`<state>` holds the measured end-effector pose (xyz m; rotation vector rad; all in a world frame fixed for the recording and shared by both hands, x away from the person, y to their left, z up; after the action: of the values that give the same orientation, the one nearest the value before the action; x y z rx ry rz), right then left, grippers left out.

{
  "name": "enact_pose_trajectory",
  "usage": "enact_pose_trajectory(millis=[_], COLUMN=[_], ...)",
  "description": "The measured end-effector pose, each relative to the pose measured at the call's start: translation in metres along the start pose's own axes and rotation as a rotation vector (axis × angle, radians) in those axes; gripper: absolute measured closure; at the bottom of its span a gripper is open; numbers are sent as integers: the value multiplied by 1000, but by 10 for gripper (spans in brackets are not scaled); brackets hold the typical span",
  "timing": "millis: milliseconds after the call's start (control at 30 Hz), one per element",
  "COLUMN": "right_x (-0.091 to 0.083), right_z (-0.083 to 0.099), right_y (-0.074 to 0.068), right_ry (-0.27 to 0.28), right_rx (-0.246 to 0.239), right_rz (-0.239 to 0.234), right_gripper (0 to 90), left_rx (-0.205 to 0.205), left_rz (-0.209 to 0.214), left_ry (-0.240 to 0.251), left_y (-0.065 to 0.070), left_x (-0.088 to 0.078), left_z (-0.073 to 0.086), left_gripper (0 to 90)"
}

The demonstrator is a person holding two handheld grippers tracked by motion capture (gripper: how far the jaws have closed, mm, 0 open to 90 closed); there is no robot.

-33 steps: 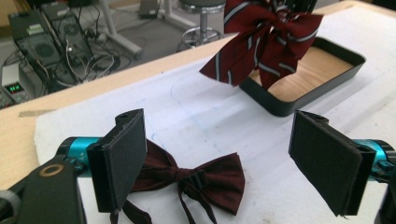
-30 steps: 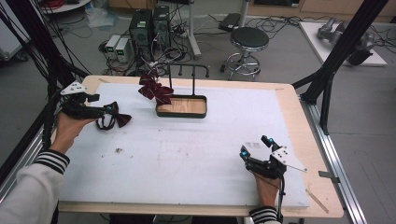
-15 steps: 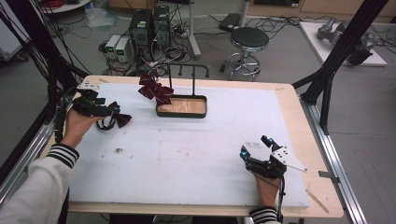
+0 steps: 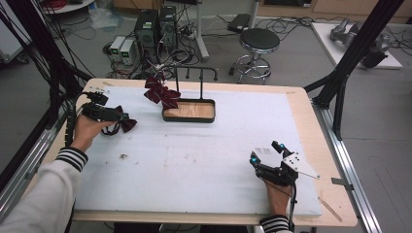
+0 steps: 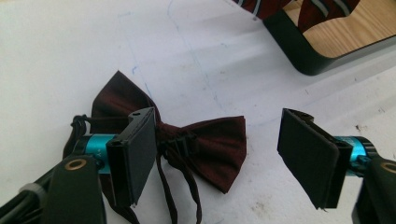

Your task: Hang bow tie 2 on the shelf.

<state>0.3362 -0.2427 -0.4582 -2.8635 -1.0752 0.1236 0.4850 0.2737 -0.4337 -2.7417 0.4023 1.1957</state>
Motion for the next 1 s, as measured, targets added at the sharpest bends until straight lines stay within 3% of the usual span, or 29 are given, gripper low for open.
enact_pose_trajectory(millis=[500,733,1000], right_x=[0,0,0], right_z=[0,0,0], right_y=[0,0,0], right_ry=[2,3,2], right_rx=[-8,-6,-4], right_rz=[1,0,1], right_gripper=[80,80,80], left_rx=[-72,-135,-151], left_rz=[-18,-15,-45], left_ry=[-108,-125,-147], left_y=[-4,-3,-5], left_x=[20,29,34], left_z=[5,5,5], left_gripper=[324,333,355])
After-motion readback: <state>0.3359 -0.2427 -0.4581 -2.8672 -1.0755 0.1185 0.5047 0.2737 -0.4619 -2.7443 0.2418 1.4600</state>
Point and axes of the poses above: each handheld gripper's, and its own axes: x roughly forward along the jaws, z roughly out of its underside, y roughly to its right, the point moved 7 cm from there along x, roughly forward along the jaws, and after that the axes turned 12 degrees about -z, right-handed, at the moved point
